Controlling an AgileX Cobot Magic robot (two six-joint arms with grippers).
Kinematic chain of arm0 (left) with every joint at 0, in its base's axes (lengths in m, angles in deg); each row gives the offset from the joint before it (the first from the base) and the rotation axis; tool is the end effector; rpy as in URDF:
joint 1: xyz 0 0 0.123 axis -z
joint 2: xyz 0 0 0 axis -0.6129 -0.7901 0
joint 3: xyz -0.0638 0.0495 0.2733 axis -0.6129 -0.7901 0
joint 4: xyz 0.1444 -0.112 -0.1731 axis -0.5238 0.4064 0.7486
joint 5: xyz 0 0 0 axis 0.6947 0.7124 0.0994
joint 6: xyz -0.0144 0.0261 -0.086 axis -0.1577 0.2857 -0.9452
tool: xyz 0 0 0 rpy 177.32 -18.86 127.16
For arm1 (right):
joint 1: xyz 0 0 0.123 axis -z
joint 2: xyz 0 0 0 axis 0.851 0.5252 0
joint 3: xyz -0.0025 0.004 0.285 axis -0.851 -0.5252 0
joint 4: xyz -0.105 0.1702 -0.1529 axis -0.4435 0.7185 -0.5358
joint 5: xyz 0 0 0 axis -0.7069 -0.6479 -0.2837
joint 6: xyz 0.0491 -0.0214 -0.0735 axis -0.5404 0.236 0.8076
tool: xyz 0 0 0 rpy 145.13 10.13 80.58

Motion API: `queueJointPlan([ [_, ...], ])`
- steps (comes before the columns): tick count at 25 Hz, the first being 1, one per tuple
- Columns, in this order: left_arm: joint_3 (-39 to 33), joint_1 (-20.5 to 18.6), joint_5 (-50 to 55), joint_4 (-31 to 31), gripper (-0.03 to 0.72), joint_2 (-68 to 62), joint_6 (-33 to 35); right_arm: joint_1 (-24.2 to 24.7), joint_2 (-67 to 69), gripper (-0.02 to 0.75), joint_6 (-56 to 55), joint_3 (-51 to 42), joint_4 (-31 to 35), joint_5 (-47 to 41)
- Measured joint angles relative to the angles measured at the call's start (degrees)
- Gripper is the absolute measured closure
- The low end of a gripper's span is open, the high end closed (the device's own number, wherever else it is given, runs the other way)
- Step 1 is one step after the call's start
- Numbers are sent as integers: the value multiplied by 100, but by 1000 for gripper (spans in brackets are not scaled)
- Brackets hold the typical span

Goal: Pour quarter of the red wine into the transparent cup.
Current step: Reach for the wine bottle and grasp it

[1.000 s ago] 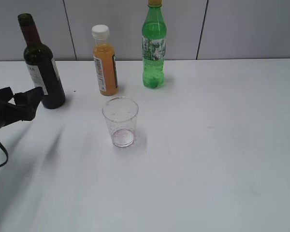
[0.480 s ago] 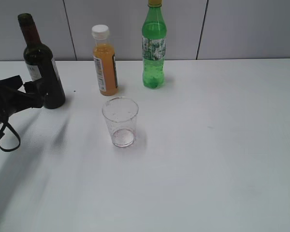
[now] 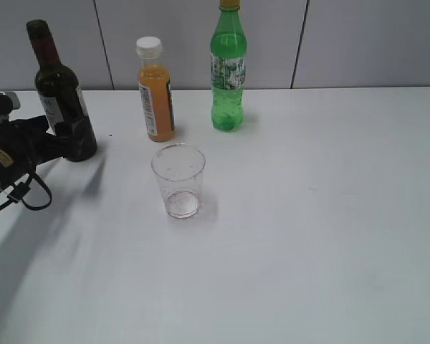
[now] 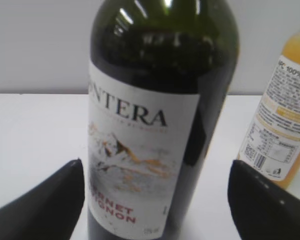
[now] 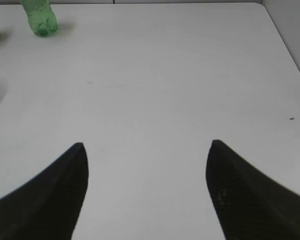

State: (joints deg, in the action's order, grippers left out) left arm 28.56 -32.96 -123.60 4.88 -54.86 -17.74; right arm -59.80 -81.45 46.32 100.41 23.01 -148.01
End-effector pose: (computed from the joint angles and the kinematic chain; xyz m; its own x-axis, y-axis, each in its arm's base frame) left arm 0.3517 -0.0351 0.0933 -0.1979 -0.0912 -0.9760 0.1213 0.9857 -0.1167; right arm -0.0055 0.0045 0.2815 -0.4225 -0.0233 -0.9061 -0.0768 0.9970 0.0102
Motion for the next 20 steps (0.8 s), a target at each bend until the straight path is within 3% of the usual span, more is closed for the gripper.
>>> queueJointPlan([
  [13, 1117, 183, 356, 272, -6, -686, 0, 0, 0, 152, 7, 0, 0, 0],
  [20, 1287, 295, 352, 565, 20, -871, 0, 0, 0, 152, -2, 0, 0, 0],
])
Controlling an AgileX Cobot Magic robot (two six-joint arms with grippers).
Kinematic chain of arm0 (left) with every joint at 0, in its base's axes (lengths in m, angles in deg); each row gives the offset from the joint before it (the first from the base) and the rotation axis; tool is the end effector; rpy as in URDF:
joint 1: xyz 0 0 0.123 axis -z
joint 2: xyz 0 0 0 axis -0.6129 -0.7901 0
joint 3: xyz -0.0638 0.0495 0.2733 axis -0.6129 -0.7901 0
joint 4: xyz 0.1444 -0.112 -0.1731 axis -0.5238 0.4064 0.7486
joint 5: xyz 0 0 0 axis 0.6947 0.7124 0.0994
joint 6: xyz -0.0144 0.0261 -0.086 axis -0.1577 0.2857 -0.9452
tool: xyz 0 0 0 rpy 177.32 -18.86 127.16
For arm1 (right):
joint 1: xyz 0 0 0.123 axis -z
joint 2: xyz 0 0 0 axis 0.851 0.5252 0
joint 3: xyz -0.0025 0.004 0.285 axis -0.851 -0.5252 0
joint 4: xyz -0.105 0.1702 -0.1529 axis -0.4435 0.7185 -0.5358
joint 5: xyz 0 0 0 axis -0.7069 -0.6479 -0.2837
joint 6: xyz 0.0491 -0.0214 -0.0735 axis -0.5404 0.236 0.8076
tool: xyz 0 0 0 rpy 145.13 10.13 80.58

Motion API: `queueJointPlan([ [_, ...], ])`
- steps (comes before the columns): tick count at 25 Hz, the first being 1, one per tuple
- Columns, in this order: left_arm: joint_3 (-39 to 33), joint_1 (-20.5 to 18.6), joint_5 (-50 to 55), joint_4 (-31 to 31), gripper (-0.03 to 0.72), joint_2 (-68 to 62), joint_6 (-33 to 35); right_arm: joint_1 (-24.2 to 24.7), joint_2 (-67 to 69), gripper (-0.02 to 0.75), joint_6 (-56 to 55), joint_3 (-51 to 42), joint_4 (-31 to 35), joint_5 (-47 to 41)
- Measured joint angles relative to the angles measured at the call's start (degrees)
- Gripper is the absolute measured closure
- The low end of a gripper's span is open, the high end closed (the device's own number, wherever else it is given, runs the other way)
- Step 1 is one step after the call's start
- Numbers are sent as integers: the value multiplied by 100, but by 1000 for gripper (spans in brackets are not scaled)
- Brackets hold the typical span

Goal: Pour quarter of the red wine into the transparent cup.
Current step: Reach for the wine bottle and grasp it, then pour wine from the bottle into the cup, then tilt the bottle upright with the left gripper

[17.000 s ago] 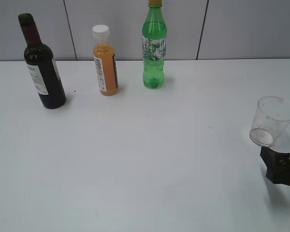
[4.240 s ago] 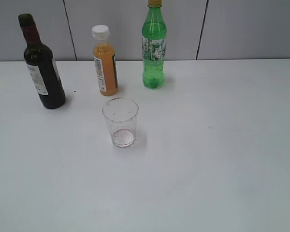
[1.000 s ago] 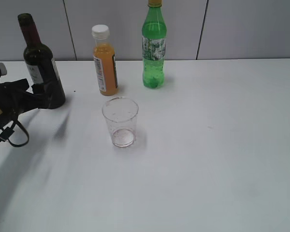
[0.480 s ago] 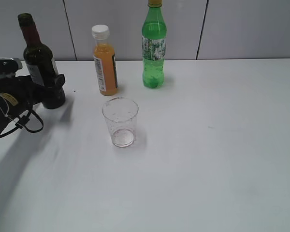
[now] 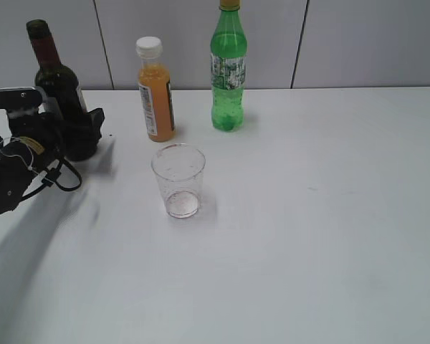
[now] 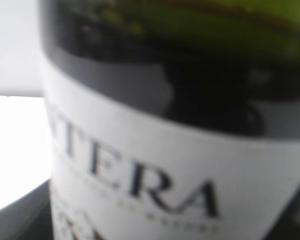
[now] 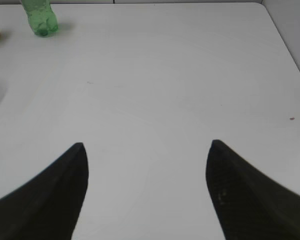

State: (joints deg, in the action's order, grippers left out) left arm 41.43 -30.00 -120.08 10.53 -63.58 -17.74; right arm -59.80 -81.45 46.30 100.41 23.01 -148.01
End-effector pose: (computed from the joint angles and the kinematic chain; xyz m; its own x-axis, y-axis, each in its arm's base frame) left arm 0.3991 -0.0520 0.0719 -0.1857 -0.1281 -0.9742 0.0802 0.9862 -0.1449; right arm -0.0055 0.0045 0.2815 -0.4225 -0.0230 -0.9061 -0.0767 0.9970 0.0105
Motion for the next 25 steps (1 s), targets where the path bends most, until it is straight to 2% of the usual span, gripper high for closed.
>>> queueJointPlan([
  [5, 0, 5, -91, 190, 103, 0, 7, 0, 0, 152, 0, 0, 0, 0],
  [15, 0, 12, -165, 364, 108, -22, 38, 0, 0, 152, 8, 0, 0, 0],
  [21, -55, 62, -202, 490, 130, 31, 655, 0, 0, 152, -2, 0, 0, 0],
  [25, -338, 250, -93, 973, 132, 367, 1115, 0, 0, 152, 3, 0, 0, 0],
])
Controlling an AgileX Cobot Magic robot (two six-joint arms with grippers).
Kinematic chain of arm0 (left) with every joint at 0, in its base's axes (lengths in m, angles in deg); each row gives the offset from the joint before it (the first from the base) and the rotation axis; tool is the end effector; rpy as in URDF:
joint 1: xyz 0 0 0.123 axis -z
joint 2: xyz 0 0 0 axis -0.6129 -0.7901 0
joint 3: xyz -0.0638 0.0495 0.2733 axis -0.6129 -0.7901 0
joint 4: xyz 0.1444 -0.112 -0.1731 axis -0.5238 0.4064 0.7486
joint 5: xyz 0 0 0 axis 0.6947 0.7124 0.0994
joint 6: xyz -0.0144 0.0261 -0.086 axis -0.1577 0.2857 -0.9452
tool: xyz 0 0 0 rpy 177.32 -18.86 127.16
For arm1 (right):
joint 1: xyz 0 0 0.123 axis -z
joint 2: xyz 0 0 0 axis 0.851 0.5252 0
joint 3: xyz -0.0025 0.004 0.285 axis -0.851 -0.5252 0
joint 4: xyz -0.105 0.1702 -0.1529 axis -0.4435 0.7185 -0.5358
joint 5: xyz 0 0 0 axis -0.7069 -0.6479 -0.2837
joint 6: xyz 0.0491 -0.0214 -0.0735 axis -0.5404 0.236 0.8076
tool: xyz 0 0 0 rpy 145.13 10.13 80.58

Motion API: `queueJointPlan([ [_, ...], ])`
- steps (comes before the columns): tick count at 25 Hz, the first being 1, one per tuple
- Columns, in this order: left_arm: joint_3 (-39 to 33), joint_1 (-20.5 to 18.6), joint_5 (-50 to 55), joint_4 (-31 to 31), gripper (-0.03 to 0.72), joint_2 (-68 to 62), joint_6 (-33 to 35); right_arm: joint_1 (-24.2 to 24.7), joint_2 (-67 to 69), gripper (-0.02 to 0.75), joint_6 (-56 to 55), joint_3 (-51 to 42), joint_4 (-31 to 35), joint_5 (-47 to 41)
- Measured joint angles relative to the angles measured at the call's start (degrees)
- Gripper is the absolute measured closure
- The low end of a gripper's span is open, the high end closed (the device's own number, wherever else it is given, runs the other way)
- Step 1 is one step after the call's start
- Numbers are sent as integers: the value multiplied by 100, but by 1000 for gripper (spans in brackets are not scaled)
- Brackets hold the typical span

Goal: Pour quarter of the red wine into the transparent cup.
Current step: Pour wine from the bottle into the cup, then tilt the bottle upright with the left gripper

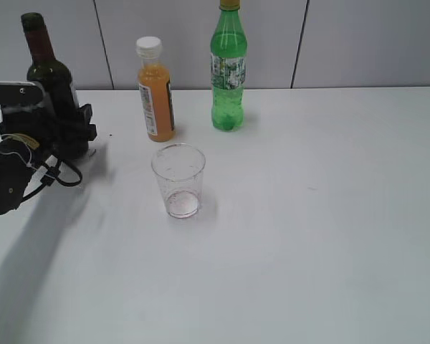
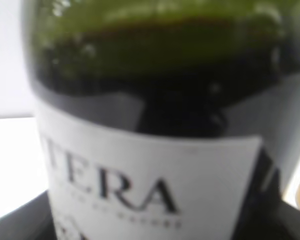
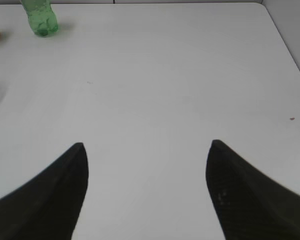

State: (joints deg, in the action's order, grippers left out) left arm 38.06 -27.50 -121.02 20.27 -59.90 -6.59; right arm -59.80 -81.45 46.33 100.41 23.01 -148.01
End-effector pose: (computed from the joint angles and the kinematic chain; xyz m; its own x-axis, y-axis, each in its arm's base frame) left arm 0.3862 -0.0537 0.0868 -0.1573 -0.0110 -0.9875 -0.0026 0.9999 -0.0107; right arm -0.0055 0.0045 0.2815 -0.4225 -0.0235 -0.9061 -0.0769 0.9970 0.0100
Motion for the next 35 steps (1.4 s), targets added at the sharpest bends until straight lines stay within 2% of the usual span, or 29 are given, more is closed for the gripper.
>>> queueJointPlan([
  [4, -333, 164, -156, 469, 132, 462, 179, 0, 0, 152, 0, 0, 10, 0],
  [11, -1084, 531, -317, 661, 132, 1021, 296, 0, 0, 152, 2, 0, 46, 0],
  [18, -1867, 990, -285, 1437, 132, 1620, 1404, 0, 0, 152, -4, 0, 63, 0],
  [23, -2058, 1244, -292, 1694, 132, 1731, 2383, 0, 0, 152, -4, 0, 69, 0],
  [29, -2171, 1678, -266, 2280, 132, 1791, 2665, 0, 0, 152, 8, 0, 80, 0],
  [35, -2171, 1733, -289, 2514, 132, 1836, 3294, 0, 0, 152, 3, 0, 80, 0],
])
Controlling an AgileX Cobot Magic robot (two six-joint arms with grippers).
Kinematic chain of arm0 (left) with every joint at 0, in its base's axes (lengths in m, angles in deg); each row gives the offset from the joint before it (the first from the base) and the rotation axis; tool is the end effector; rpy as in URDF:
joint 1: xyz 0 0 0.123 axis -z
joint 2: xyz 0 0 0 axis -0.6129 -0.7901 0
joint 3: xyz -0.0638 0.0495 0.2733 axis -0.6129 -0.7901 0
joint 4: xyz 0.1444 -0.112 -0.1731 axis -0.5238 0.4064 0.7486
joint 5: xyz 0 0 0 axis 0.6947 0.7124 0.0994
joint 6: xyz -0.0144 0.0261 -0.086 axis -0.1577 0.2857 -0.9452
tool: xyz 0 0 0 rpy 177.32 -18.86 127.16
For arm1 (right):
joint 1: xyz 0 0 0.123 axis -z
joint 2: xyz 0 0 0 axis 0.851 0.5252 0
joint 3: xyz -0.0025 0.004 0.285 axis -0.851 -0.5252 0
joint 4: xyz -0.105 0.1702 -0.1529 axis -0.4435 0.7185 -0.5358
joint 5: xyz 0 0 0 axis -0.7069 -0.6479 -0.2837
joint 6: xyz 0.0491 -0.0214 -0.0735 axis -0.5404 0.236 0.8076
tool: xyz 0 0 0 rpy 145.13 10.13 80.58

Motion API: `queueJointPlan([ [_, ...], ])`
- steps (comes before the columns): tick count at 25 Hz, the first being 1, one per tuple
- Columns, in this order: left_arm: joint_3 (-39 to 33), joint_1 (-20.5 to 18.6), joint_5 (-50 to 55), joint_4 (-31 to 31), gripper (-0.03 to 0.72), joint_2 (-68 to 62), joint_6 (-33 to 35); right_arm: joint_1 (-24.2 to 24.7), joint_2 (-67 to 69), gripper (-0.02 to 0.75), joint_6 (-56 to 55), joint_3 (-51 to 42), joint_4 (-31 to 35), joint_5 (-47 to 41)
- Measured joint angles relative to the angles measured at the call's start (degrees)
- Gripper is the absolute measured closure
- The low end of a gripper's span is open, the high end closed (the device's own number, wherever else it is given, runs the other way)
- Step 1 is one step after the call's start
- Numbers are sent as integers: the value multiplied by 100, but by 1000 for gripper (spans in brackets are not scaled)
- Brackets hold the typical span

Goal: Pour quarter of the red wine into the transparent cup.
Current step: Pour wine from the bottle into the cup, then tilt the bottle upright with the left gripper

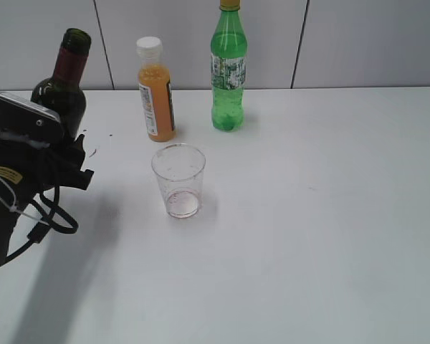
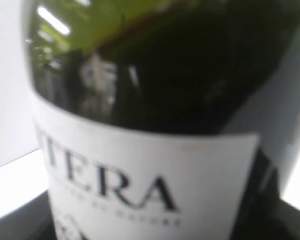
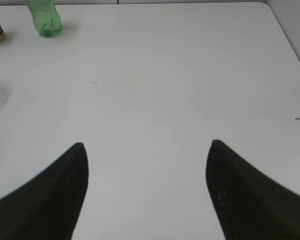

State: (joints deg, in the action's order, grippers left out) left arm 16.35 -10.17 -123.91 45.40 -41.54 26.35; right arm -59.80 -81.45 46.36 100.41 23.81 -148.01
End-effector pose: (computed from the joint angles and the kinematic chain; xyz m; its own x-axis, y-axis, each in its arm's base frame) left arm 0.2768 -0.0893 0.1275 -0.2327 0.4222 -0.8762 0.0003 0.9009 0.4340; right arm -0.0056 0.0056 0.2815 -0.4225 -0.0169 -0.9062 -0.0850 0.9962 0.0210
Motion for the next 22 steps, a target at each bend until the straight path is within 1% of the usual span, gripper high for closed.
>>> queueJointPlan([
  [4, 0, 6, 0, 7, 132, 0, 143, 0, 0, 152, 0, 0, 0, 0],
  [11, 0, 12, 0, -129, 132, 0, 1025, 0, 0, 152, -7, 0, 2, 0],
  [16, 0, 17, 0, -181, 132, 0, 1422, 0, 0, 152, -2, 0, 2, 0],
  [22, 0, 17, 0, -223, 132, 0, 2238, 0, 0, 152, 4, 0, 2, 0],
])
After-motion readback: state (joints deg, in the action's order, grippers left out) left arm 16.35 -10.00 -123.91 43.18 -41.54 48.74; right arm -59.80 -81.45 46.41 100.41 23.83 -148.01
